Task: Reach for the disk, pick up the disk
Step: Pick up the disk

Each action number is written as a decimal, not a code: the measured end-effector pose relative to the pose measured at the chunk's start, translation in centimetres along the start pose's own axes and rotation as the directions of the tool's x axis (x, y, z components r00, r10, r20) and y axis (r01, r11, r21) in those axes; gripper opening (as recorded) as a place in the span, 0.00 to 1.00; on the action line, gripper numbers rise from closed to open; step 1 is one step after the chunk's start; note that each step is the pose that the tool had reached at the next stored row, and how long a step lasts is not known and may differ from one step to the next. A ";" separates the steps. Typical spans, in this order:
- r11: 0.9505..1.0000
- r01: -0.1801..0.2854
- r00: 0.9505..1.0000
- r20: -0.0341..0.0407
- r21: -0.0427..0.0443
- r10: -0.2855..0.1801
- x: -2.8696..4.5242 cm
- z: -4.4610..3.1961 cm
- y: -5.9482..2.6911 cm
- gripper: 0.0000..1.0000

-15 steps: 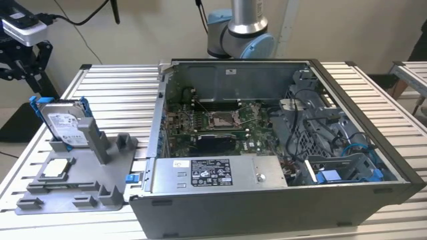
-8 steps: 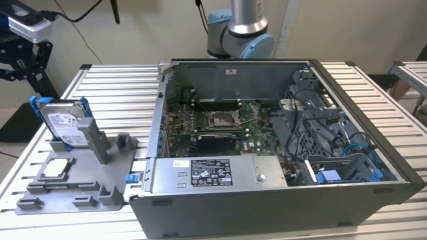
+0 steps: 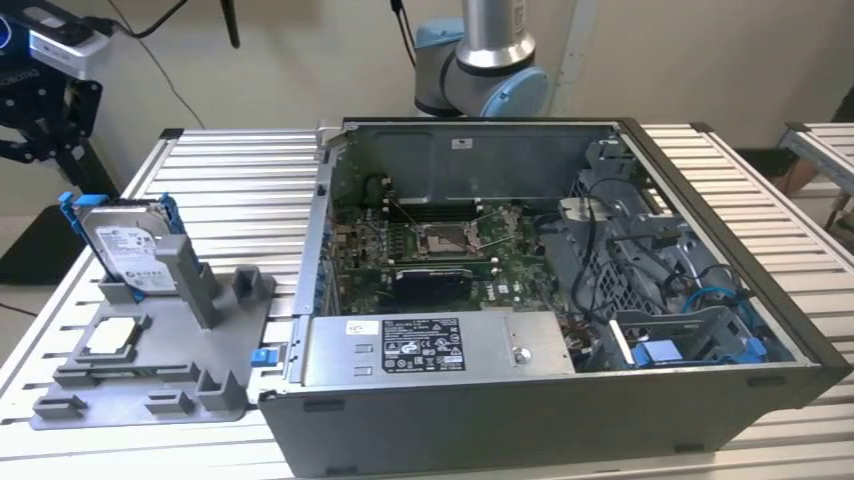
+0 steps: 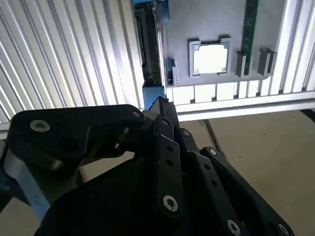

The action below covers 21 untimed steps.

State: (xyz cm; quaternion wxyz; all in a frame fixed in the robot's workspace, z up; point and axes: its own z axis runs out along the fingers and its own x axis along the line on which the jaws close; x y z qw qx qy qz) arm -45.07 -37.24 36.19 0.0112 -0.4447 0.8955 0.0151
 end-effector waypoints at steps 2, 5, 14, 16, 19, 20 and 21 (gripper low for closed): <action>0.999 0.037 0.999 -0.001 -0.001 -0.037 0.00 0.01 0.00 0.00; 0.996 0.093 0.996 -0.001 -0.003 -0.093 0.00 0.04 0.00 0.00; 0.967 0.253 0.967 -0.003 -0.009 -0.253 0.00 0.13 -0.01 0.00; 0.958 0.288 0.958 -0.004 -0.011 -0.288 0.00 0.16 -0.01 0.00; 0.941 0.339 0.941 -0.004 -0.012 -0.339 0.01 0.25 -0.01 0.00; 0.934 0.356 0.934 -0.004 -0.013 -0.356 0.01 0.27 -0.01 0.00; 0.927 0.374 0.928 -0.004 -0.014 -0.374 0.01 0.29 -0.01 0.00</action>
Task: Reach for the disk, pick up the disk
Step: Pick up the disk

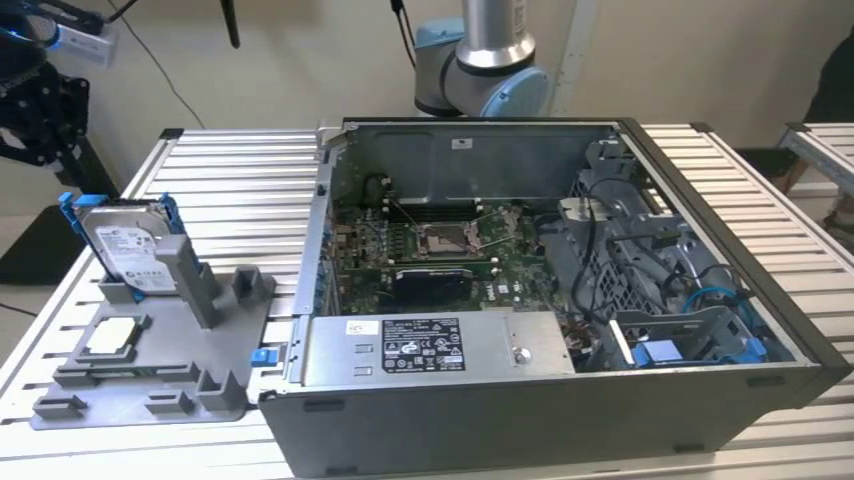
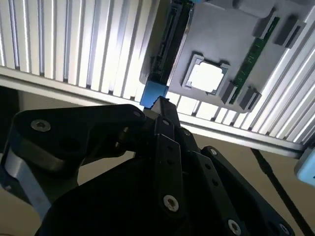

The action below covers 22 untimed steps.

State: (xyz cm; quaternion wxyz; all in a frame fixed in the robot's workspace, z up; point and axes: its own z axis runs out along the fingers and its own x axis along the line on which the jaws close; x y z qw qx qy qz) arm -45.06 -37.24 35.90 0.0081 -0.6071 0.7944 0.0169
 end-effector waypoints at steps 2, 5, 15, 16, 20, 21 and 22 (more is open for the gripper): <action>0.999 0.036 0.999 0.000 -0.001 -0.036 0.00 0.04 0.00 0.00; 0.996 0.091 0.996 -0.001 -0.002 -0.091 0.00 0.10 0.00 0.00; 0.983 0.185 0.983 -0.002 -0.005 -0.185 0.00 0.14 -0.03 0.00; 0.983 0.186 0.983 -0.002 -0.005 -0.186 -0.01 0.14 -0.03 0.00; 0.982 0.189 0.982 -0.002 -0.005 -0.189 0.00 0.14 -0.03 1.00; 0.982 0.190 0.982 -0.002 -0.005 -0.190 0.00 0.14 -0.03 1.00; 0.982 0.191 0.982 -0.002 -0.005 -0.191 0.00 0.14 -0.03 1.00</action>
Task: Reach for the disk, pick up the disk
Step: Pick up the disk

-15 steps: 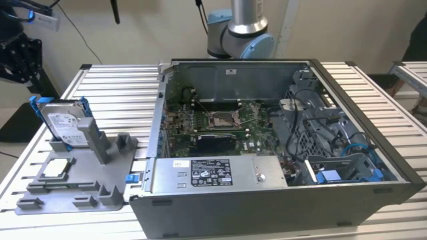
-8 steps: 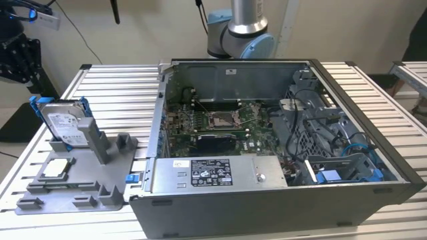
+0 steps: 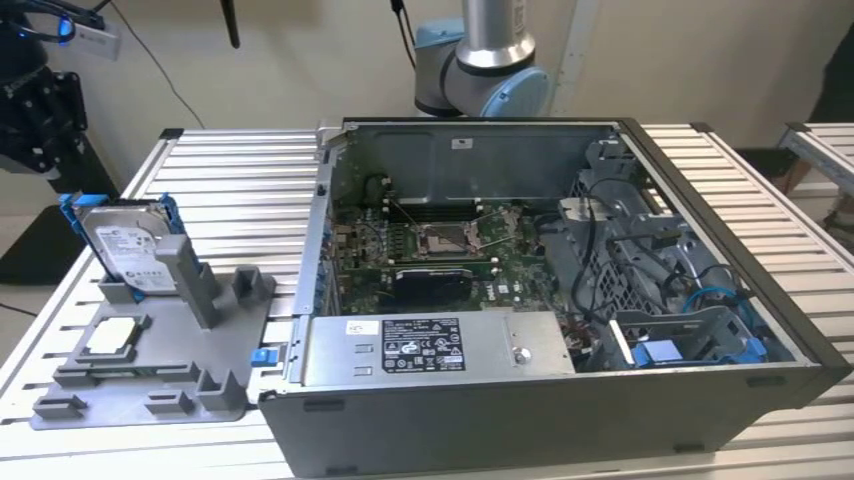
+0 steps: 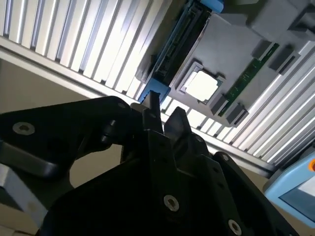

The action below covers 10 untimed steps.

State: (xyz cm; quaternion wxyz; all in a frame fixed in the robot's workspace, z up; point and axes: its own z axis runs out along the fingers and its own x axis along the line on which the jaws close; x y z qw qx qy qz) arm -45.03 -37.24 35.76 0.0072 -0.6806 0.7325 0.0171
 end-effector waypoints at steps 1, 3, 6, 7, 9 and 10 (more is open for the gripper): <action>1.000 0.001 1.000 0.000 0.000 -0.001 0.00 0.00 0.00 1.00; 1.000 0.002 1.000 0.000 0.000 -0.002 0.00 0.00 0.00 1.00; 1.000 0.005 1.000 0.000 0.000 -0.005 0.00 0.00 0.00 1.00; 1.000 0.006 1.000 0.000 0.000 -0.006 0.00 0.00 0.00 1.00; 1.000 0.007 1.000 0.000 0.000 -0.007 0.00 0.00 0.00 1.00; 1.000 0.008 1.000 0.000 0.000 -0.008 0.00 0.01 0.00 1.00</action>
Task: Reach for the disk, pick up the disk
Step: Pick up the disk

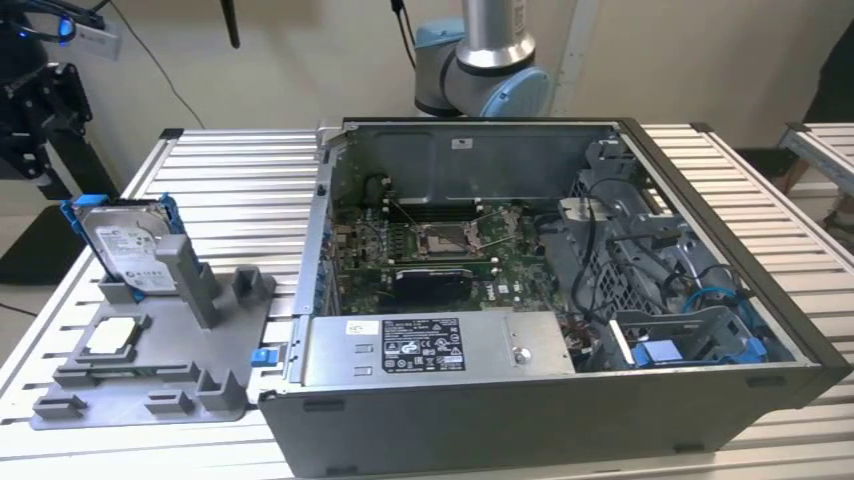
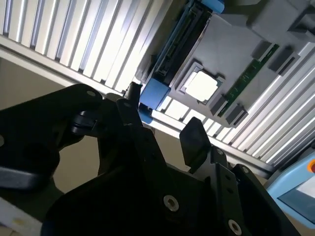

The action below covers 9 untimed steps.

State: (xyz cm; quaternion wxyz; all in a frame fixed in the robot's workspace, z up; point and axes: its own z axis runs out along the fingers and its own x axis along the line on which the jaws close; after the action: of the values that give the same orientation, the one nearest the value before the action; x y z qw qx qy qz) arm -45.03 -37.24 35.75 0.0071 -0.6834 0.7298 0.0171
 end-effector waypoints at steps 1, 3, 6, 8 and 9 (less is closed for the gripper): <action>1.000 0.000 1.000 0.000 0.000 0.000 0.00 0.04 -0.01 1.00; 1.000 0.000 1.000 0.000 0.000 0.000 0.00 0.27 -0.02 1.00; 1.000 0.000 1.000 0.000 0.000 0.000 0.01 0.83 -0.06 1.00; 1.000 0.000 1.000 0.000 0.000 0.000 0.02 1.18 -0.12 1.00; 1.000 0.000 1.000 0.000 0.000 0.000 0.02 1.37 -0.15 1.00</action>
State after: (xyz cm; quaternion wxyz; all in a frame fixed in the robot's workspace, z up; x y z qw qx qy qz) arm -44.90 -37.22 34.38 0.0073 -0.6834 0.7298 0.0172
